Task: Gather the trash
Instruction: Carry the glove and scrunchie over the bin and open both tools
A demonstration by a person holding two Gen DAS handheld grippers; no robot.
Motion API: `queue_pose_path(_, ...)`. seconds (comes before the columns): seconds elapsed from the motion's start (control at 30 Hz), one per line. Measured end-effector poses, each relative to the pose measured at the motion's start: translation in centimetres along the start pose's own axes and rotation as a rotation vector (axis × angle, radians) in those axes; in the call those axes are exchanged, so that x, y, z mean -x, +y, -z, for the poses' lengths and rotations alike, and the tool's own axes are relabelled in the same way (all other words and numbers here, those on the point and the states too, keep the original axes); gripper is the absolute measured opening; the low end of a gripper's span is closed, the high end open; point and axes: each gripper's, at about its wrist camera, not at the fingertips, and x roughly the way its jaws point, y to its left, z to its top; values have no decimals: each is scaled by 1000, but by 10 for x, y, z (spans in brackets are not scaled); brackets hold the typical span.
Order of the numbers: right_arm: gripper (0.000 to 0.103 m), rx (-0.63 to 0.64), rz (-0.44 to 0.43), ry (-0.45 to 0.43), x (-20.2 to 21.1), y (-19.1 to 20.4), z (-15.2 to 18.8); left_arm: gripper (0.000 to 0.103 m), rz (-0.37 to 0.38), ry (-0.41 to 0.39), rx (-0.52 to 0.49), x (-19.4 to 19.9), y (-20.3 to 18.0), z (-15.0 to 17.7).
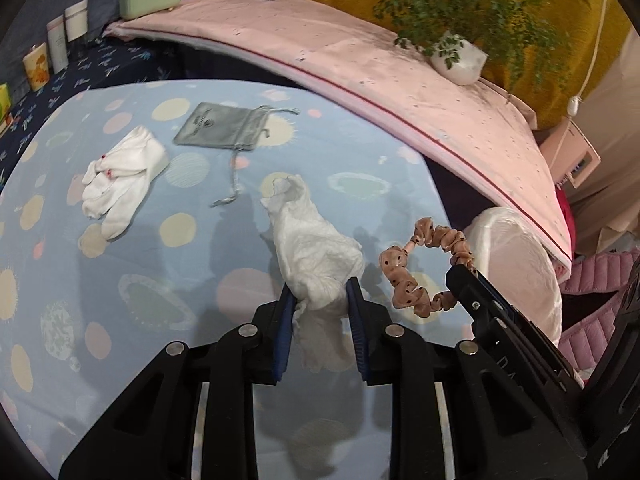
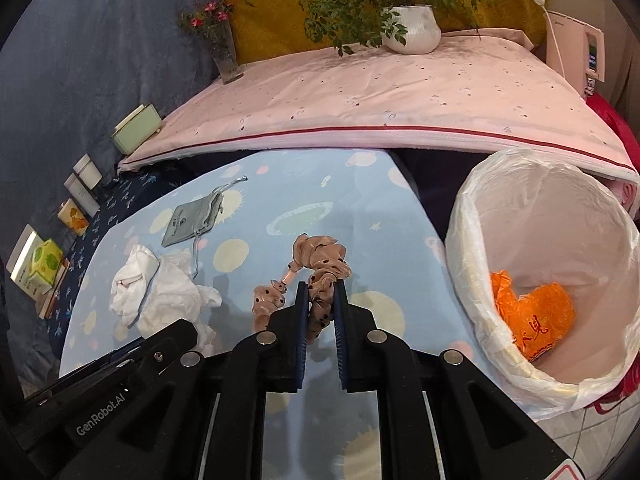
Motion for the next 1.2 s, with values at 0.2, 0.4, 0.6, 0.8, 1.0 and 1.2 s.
queue_pose_path(0.2,12,-55,15,-50,27,-33,-7,24,28,-15,-76,8,-41,2)
queue_pose_path(0.4,12,-119,39,-89,48,-73,-10,25,67,-3,-150,7,-83,6)
queue_pose_path(0.6,12,-188,70,-114,61,-114,-8,25,101,11,-219,2,-122,11)
queue_pose_path(0.8,12,-254,97,-131,72,-154,-5,25,144,39,-272,-7,-159,15)
queue_pose_path(1.0,12,-307,120,-141,80,-186,0,26,163,47,-325,-16,-193,19)
queue_pose_path(1.2,12,-332,133,-142,83,-204,3,35,160,35,-341,-19,-212,21)
